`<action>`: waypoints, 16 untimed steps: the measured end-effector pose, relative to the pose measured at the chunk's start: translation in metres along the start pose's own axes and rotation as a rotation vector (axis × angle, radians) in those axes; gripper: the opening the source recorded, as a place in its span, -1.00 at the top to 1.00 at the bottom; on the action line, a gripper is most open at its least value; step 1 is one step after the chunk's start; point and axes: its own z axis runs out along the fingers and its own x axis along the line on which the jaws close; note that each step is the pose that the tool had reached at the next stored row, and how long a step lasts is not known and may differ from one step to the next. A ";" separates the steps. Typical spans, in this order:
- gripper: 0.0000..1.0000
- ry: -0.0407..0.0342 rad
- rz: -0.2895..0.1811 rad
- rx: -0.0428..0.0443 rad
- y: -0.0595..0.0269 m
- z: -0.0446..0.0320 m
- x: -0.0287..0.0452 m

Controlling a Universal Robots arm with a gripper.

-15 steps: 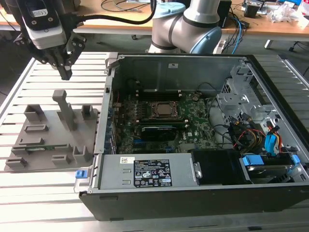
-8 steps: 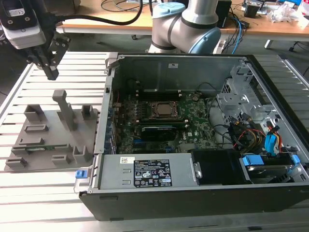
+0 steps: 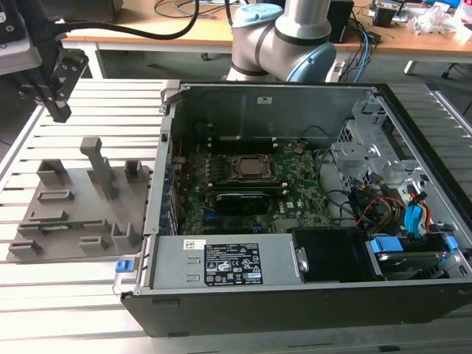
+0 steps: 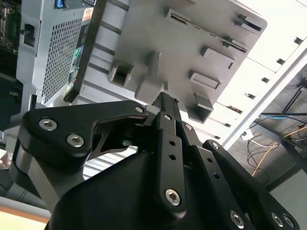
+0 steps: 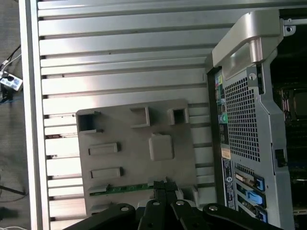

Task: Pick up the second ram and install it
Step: 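Reach for the second ram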

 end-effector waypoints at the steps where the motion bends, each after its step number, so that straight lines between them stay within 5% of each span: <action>1: 0.79 -0.0001 0.000 0.0000 -0.0002 0.0000 0.0030; 6: 0.79 -0.0001 0.000 -0.0001 -0.0022 0.0003 0.0288; 16: 0.79 -0.0001 0.000 -0.0001 -0.0118 0.0010 0.0388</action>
